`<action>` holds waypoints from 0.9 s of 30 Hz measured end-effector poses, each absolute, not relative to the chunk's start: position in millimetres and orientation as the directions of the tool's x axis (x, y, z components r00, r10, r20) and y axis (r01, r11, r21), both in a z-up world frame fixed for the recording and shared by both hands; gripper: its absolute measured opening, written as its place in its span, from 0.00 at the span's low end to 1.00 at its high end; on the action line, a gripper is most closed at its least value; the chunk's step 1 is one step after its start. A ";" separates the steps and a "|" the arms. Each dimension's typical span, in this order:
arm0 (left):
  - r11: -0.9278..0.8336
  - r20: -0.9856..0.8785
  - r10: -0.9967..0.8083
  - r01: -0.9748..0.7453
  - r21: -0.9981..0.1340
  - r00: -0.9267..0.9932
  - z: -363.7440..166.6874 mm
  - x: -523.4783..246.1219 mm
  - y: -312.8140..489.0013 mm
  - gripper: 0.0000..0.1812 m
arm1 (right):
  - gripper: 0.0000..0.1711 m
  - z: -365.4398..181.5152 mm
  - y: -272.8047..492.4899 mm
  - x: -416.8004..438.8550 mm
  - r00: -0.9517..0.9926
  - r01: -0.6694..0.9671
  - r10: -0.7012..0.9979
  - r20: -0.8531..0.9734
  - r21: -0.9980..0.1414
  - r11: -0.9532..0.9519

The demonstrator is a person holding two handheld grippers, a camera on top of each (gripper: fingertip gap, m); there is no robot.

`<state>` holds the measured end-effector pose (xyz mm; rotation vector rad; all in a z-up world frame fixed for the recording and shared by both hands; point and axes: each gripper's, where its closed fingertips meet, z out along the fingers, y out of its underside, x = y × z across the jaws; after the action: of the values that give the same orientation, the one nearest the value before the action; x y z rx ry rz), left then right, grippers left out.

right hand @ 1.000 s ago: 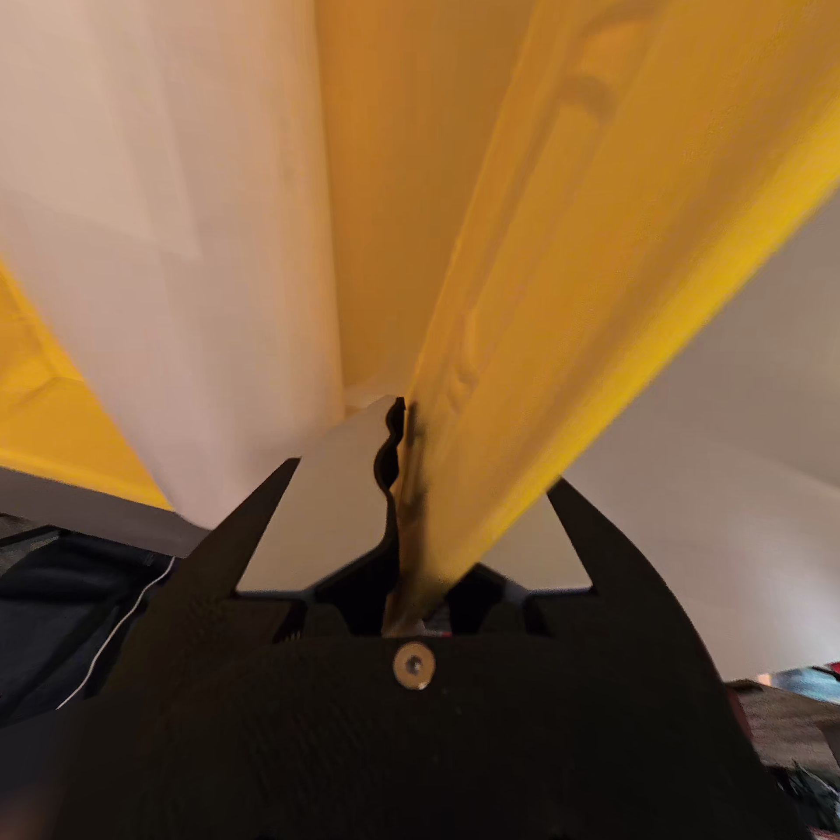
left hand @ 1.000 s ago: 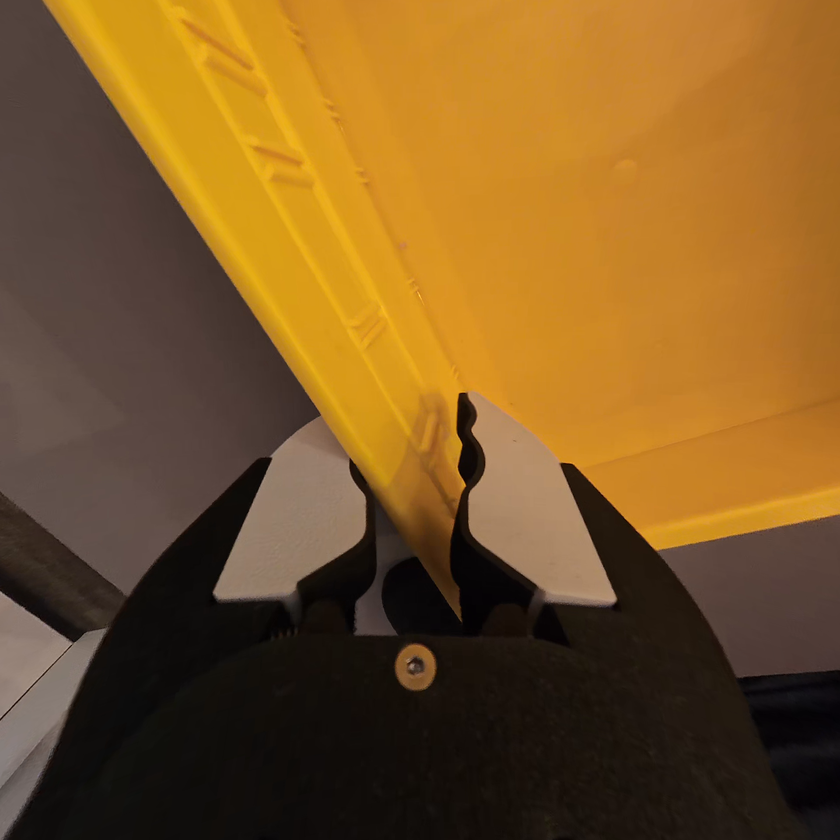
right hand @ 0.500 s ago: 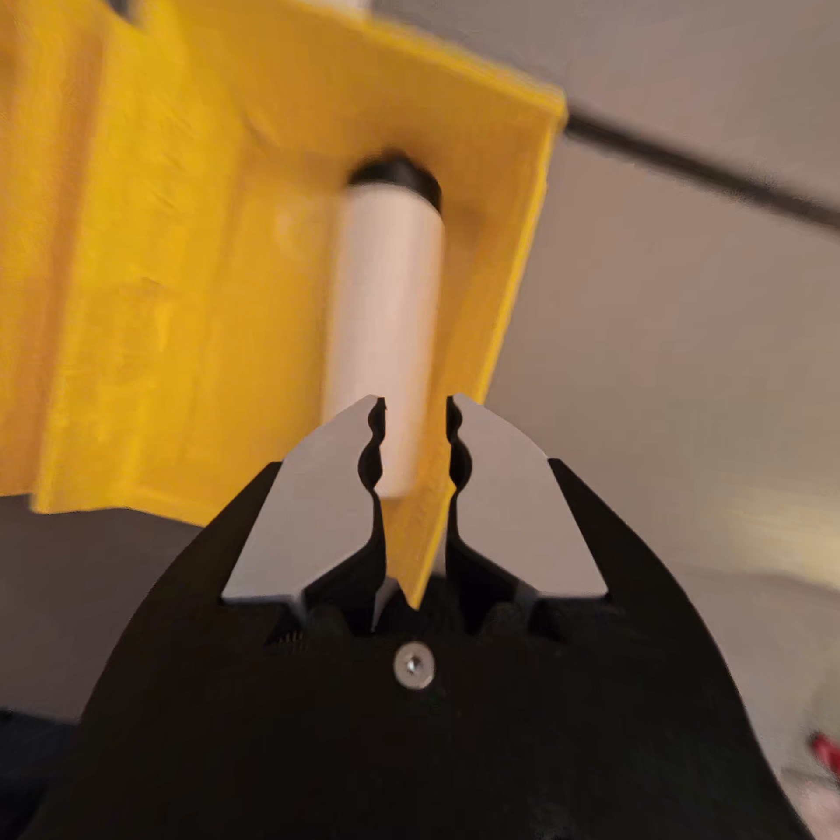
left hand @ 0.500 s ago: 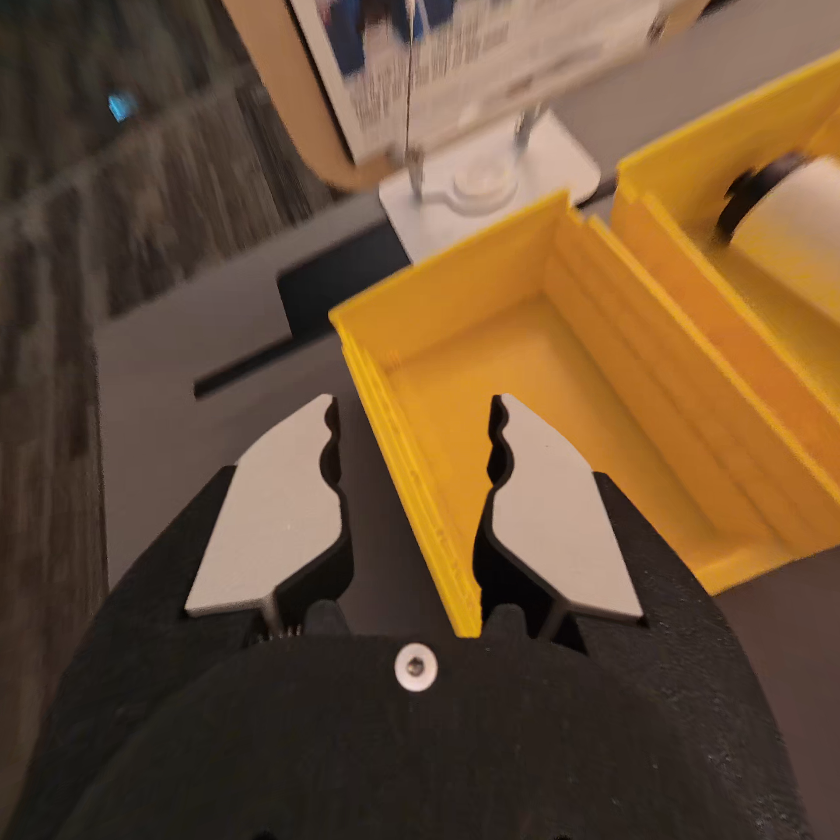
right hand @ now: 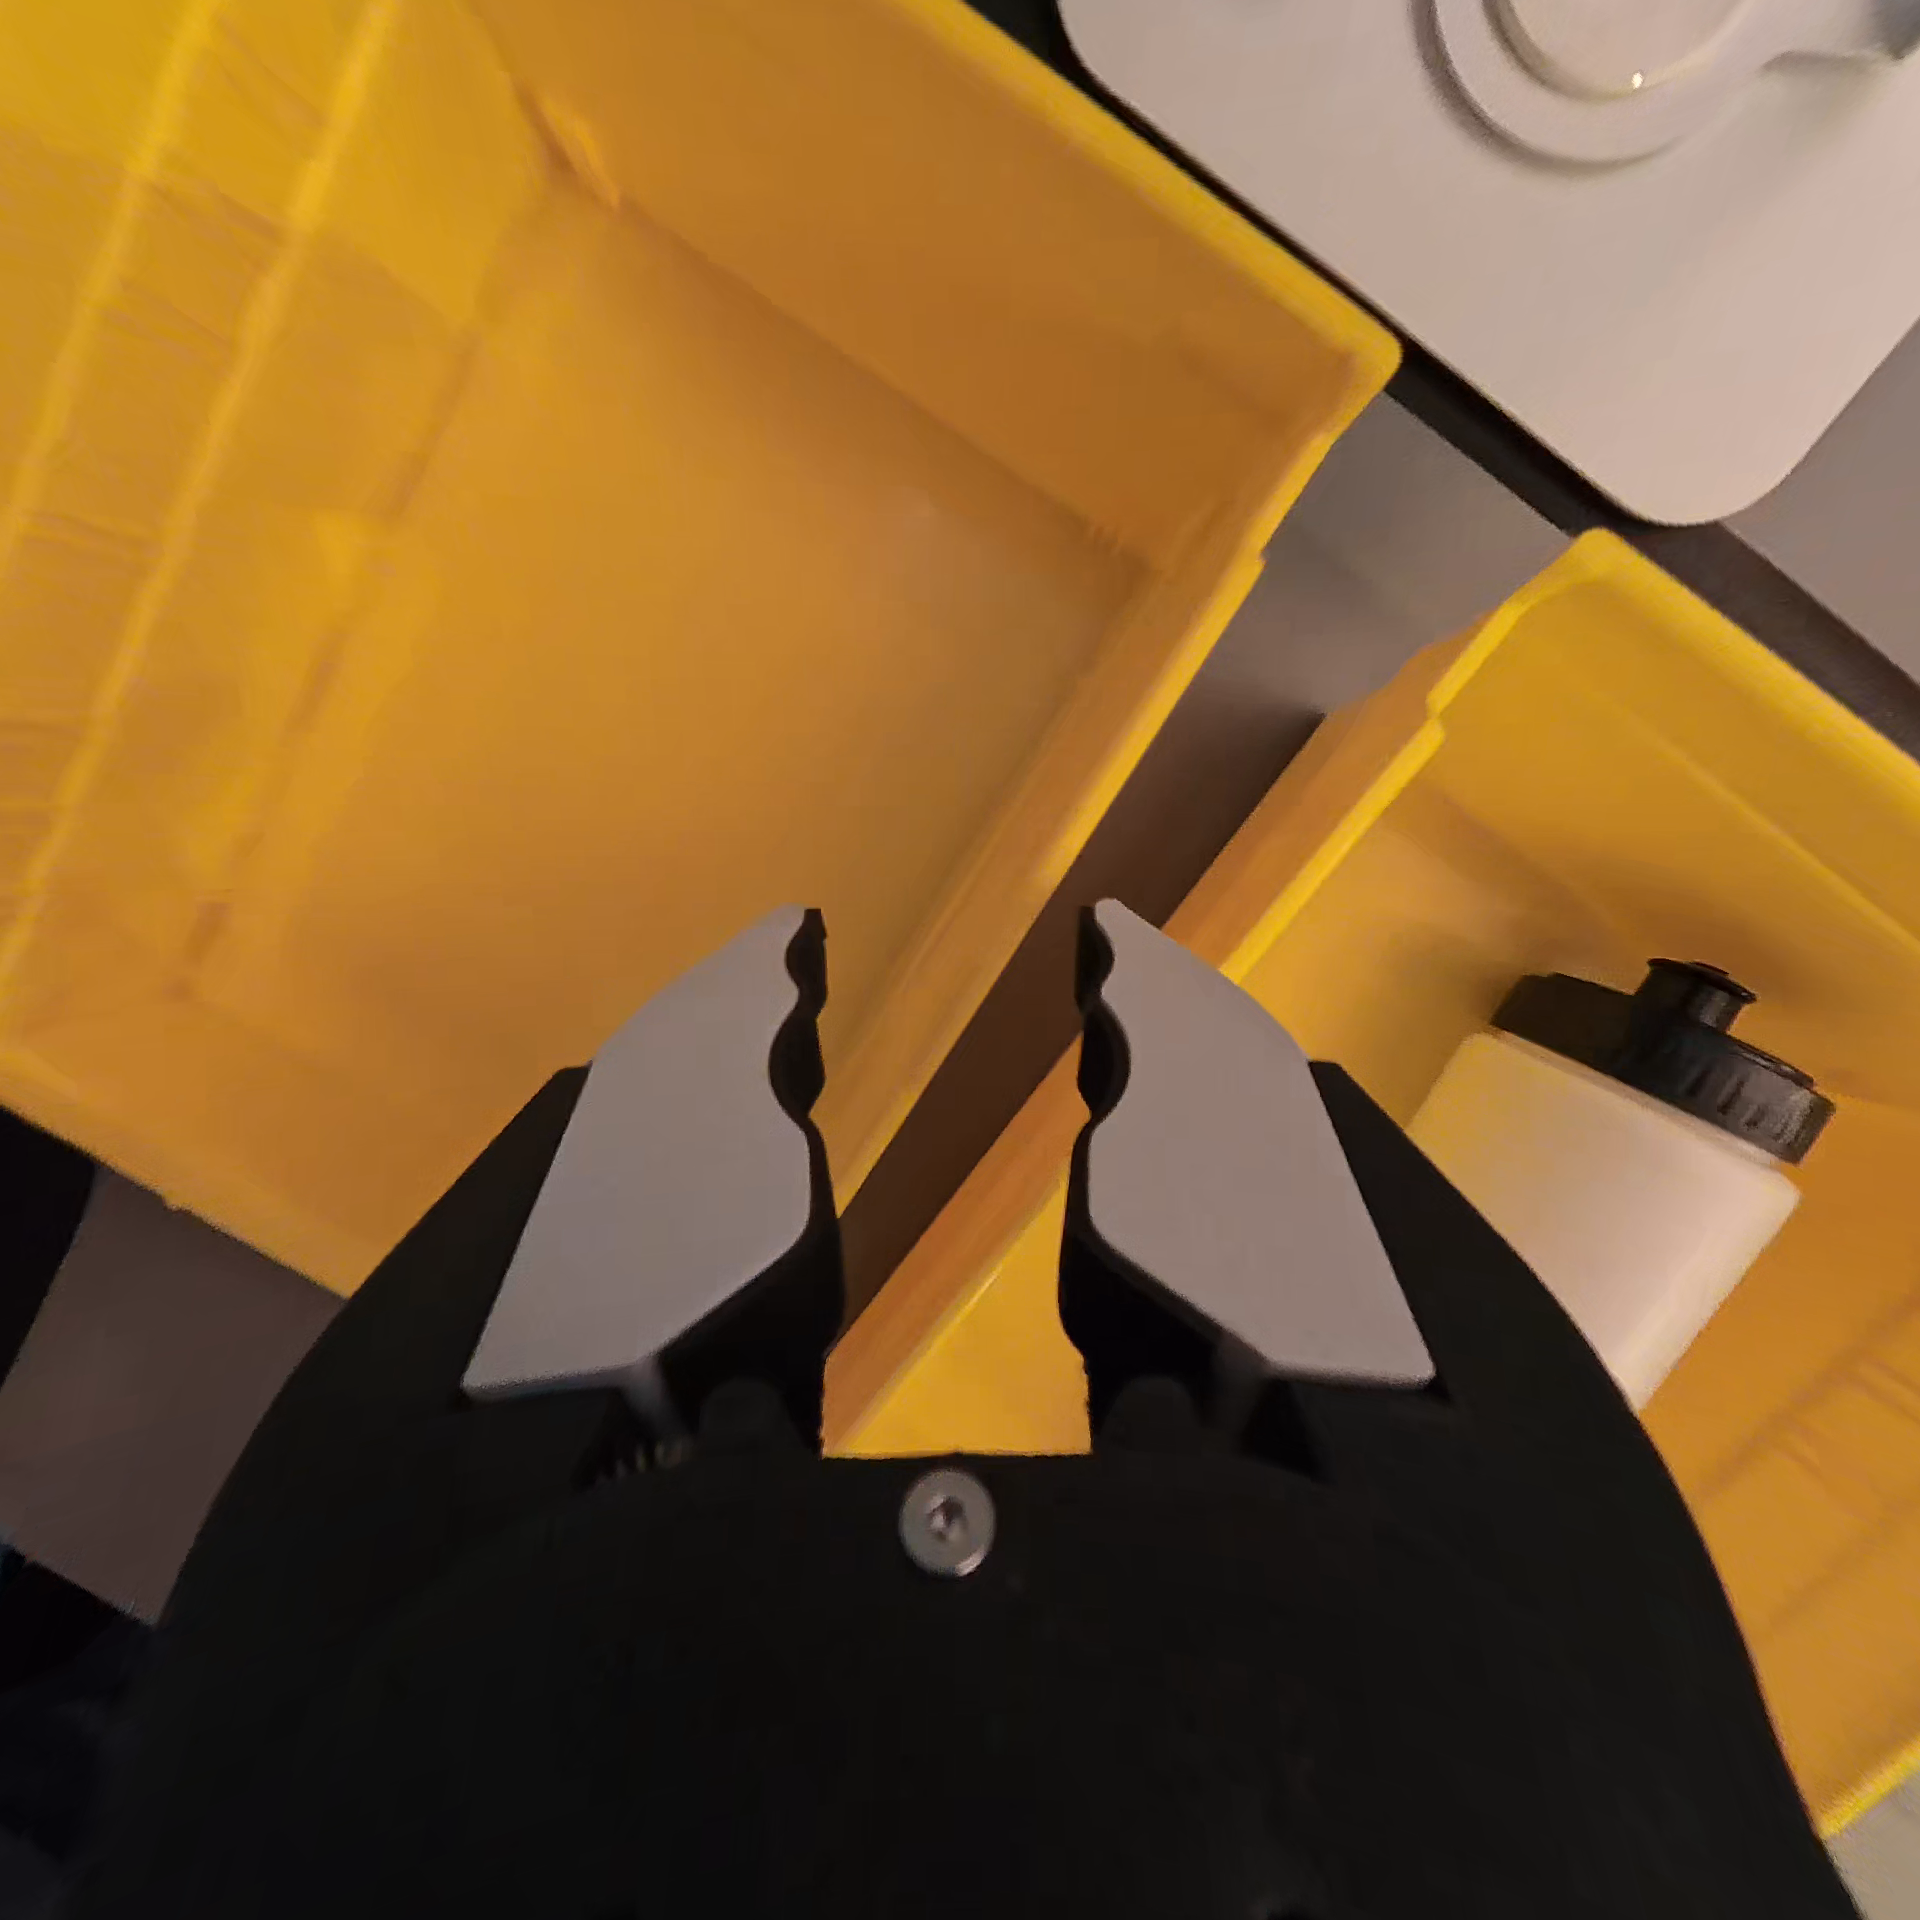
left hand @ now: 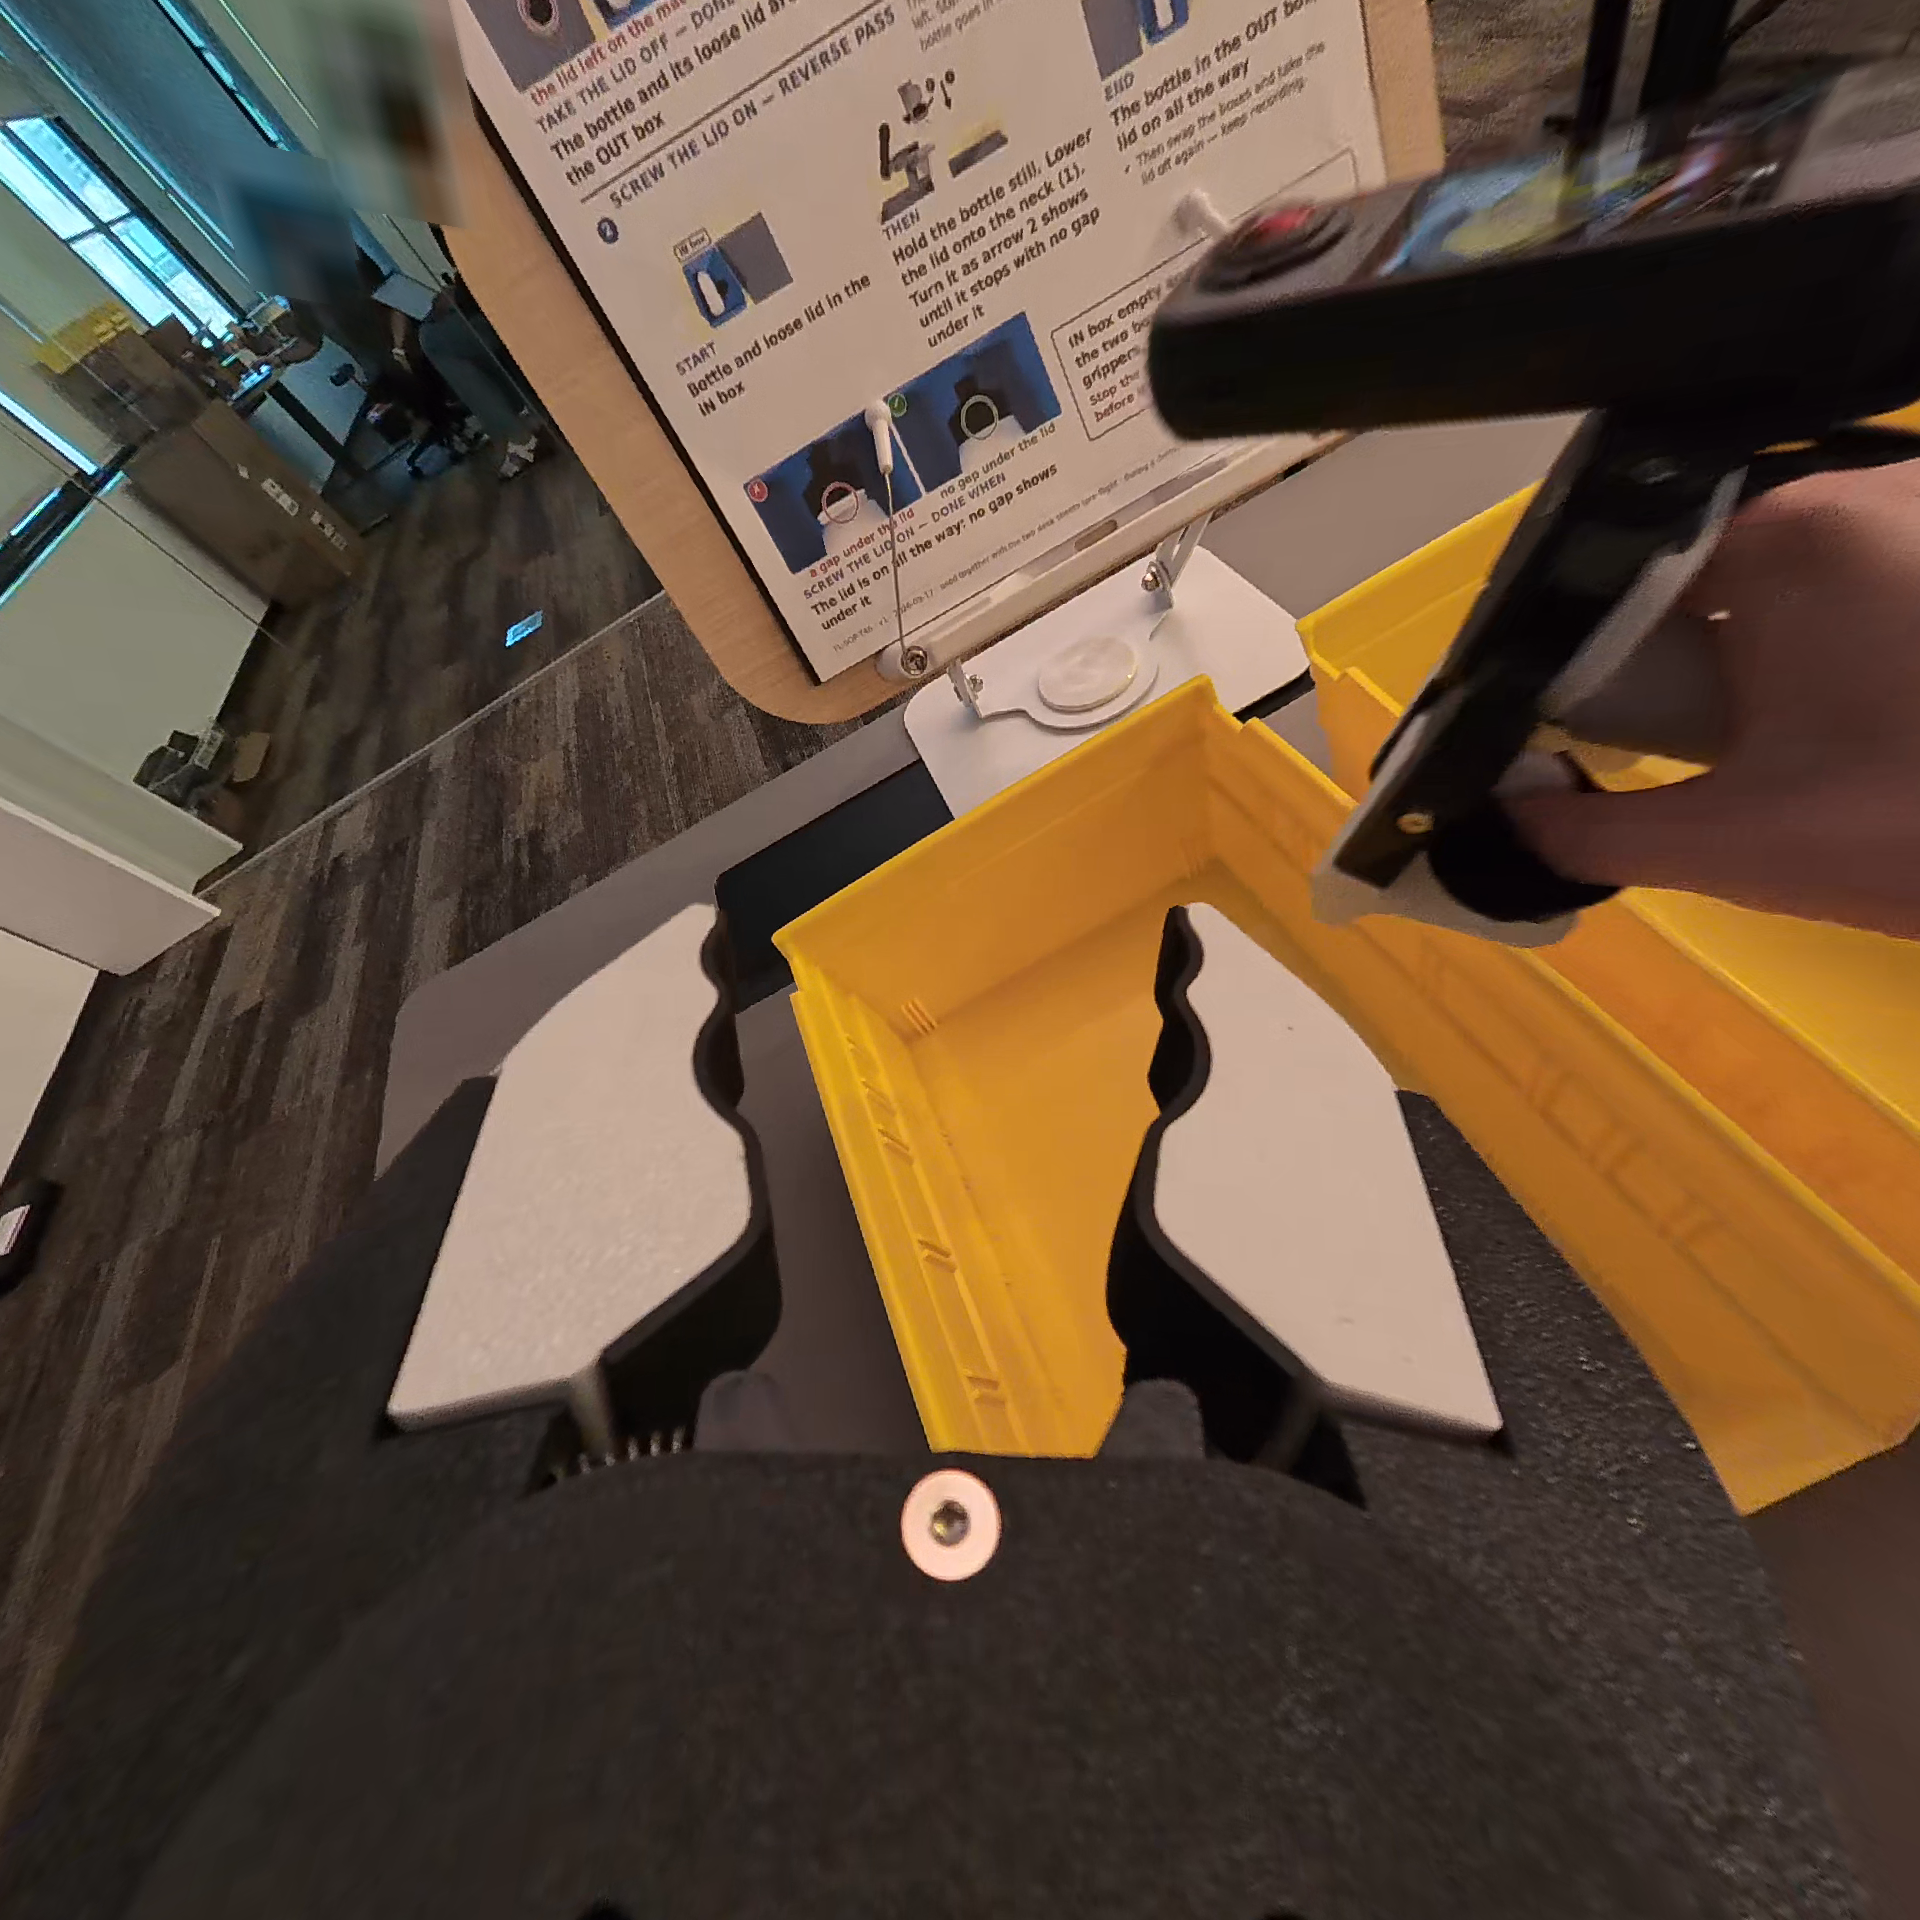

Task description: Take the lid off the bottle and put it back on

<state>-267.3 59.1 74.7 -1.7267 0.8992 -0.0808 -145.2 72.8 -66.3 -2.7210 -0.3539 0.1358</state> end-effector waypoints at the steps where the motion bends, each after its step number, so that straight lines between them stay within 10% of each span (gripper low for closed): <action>1: -0.073 -0.377 -0.601 -0.518 -0.852 0.704 76.6 -267.2 57.6 0.43 | 0.27 -71.0 76.1 -145.2 0.967 0.216 0.251 -0.050 -0.372 -0.903; 27: -0.111 -0.315 -0.659 -0.503 -0.857 0.682 78.8 -269.7 49.2 0.41 | 0.19 -99.3 92.9 -138.9 0.999 0.021 0.020 0.035 -0.047 -0.999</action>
<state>-269.7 49.2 78.8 -1.7636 0.9316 -0.1721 -138.9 92.9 -99.3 -3.0933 -0.0317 -0.0535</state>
